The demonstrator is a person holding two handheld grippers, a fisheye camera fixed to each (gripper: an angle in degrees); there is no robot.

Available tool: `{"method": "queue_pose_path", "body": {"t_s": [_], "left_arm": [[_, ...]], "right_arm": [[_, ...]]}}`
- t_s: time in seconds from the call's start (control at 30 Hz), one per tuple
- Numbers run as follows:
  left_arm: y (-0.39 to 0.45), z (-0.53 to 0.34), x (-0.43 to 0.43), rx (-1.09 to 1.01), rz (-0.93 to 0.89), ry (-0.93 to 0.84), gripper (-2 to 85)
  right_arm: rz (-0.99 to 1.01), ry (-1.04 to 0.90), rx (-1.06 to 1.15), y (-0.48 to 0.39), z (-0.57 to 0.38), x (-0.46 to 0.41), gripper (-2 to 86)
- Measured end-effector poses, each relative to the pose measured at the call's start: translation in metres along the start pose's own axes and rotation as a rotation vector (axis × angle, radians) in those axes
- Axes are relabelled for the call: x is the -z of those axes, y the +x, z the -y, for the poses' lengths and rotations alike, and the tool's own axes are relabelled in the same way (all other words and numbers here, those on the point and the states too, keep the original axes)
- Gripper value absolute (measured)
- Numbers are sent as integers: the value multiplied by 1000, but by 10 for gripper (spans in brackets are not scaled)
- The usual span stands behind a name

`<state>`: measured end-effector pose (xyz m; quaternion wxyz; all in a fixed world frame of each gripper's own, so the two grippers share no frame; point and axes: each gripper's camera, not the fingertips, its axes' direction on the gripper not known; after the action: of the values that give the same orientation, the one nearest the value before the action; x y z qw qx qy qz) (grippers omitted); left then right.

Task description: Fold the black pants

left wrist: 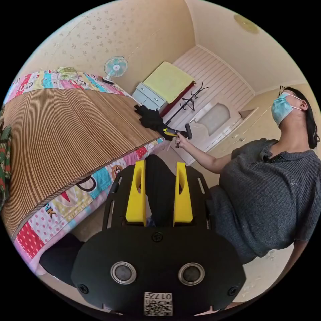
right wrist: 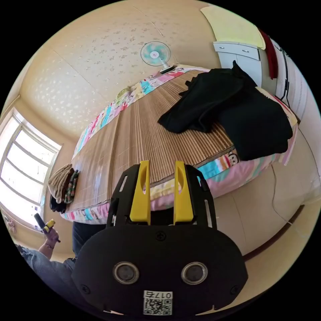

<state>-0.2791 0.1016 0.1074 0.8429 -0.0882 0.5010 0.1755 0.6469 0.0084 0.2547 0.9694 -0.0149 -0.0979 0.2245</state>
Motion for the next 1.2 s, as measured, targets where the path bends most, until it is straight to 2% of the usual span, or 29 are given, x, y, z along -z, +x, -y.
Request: {"method": "queue_pose_path", "body": {"t_s": [0.13, 0.23, 0.33, 0.47, 0.57, 0.63, 0.77, 0.83, 0.93, 1.03, 1.1, 1.13, 1.2], "left_arm": [[-6, -1, 2, 122, 90, 22, 111], [-6, 1, 13, 167, 130, 71, 84], [-3, -2, 33, 172, 150, 198, 47], [-6, -10, 63, 198, 146, 413, -4], [-9, -8, 79, 182, 124, 499, -9], [-10, -5, 86, 158, 134, 524, -9], [-9, 1, 95, 71, 154, 597, -10], [-9, 2, 96, 49, 155, 637, -10], [-15, 4, 93, 90, 187, 648, -10], [-27, 7, 87, 136, 225, 553, -10], [-35, 7, 82, 137, 237, 500, -10], [-40, 6, 79, 137, 244, 475, -10], [-52, 9, 73, 156, 244, 431, -9]], "right_arm": [[-70, 33, -154, 48, 52, -41, 117], [103, 108, -212, 67, 67, -67, 117], [115, 162, -204, 55, 79, -79, 74], [433, 245, 82, -27, 116, -56, 35], [273, 266, 432, -153, 123, -21, 27], [247, 267, 537, -216, 113, -8, 24], [421, 272, 696, -311, 48, 15, 20], [534, 225, 778, -340, 0, 18, 19], [635, 52, 812, -365, -92, 7, 19], [773, -268, 738, -367, -183, -29, 20], [902, -551, 729, -363, -244, -48, 21], [932, -590, 737, -362, -254, -47, 21], [996, -675, 890, -360, -275, -31, 22]]}}
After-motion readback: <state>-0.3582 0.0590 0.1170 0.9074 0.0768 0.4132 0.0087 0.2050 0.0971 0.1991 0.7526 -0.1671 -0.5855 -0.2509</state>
